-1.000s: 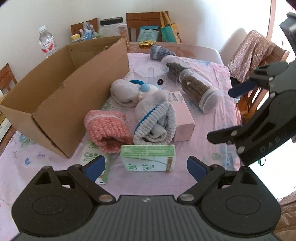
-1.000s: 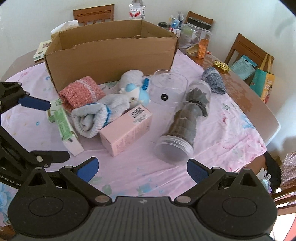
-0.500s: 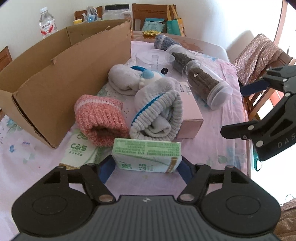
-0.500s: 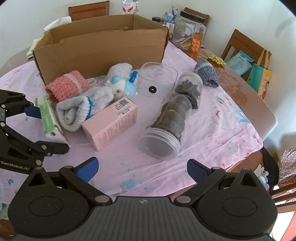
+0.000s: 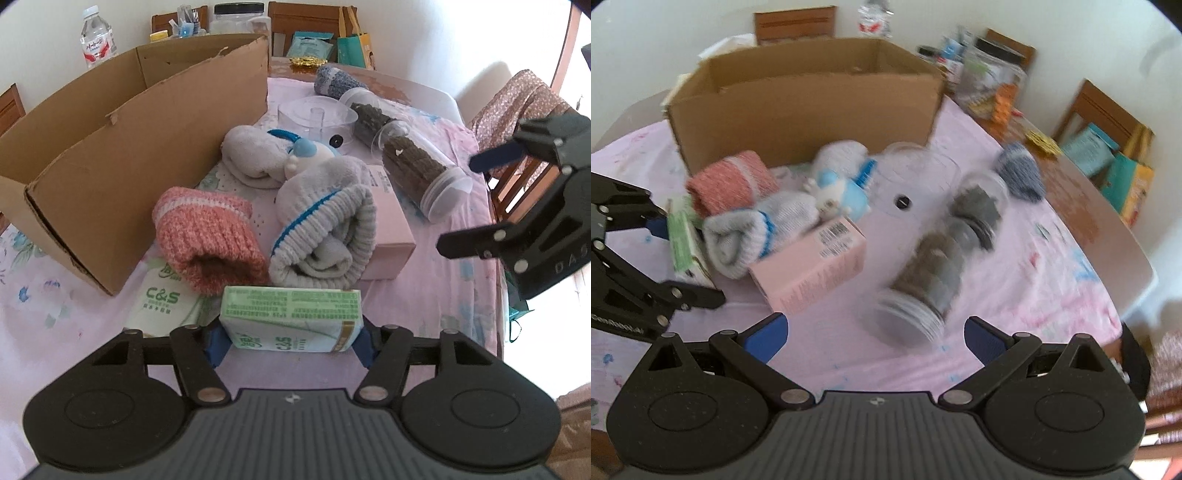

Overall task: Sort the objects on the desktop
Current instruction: 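Grasp the green C&S tissue pack with the left tool, then grasp the pink box with the right tool while the left tool holds the green pack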

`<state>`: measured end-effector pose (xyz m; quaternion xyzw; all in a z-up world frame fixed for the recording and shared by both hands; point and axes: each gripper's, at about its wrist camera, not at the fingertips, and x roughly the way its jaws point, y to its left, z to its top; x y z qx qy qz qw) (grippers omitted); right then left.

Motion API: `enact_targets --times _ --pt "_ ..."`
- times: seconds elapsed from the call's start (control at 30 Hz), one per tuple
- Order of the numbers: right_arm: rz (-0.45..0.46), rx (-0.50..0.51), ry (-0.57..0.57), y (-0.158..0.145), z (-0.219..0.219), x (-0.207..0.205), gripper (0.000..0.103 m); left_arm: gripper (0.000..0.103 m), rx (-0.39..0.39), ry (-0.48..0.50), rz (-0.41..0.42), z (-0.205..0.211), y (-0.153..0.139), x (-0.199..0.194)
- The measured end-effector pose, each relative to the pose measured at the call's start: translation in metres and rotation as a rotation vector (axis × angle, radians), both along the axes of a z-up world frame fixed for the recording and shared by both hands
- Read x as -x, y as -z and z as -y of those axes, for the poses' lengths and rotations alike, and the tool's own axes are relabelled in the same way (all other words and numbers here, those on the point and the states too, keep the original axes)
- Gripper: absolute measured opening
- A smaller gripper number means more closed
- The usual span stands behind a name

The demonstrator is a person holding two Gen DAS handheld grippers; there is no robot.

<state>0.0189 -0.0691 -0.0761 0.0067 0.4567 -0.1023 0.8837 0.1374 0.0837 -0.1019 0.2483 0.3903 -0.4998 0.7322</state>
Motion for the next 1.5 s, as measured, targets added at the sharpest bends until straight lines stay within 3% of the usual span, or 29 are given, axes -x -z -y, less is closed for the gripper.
enact_targets --times 0.17,0.43,0.83,1.07,1.23,1.5 --pt "0.016 -0.023 -0.113 -0.006 -0.004 -0.012 0.103 0.064 -0.015 0.007 -0.008 -0.003 -0.002 0.0" --pt "0.008 0.022 -0.326 -0.012 -0.012 -0.035 0.103 0.064 -0.019 -0.006 -0.007 -0.007 -0.002 -0.002" --pt "-0.125 0.003 -0.554 0.013 -0.011 -0.075 0.103 0.064 -0.032 -0.018 0.001 -0.01 -0.002 -0.003" --pt "-0.153 0.005 -0.601 0.014 -0.012 -0.077 0.099 0.064 -0.033 -0.035 -0.004 -0.012 -0.002 -0.004" --pt "-0.174 0.032 -0.6 0.015 -0.013 -0.078 0.087 0.064 -0.035 -0.035 -0.008 -0.013 -0.002 -0.006" --pt "-0.157 0.026 -0.582 0.004 -0.009 -0.074 0.087 0.064 -0.021 -0.023 -0.008 -0.016 -0.011 -0.004"
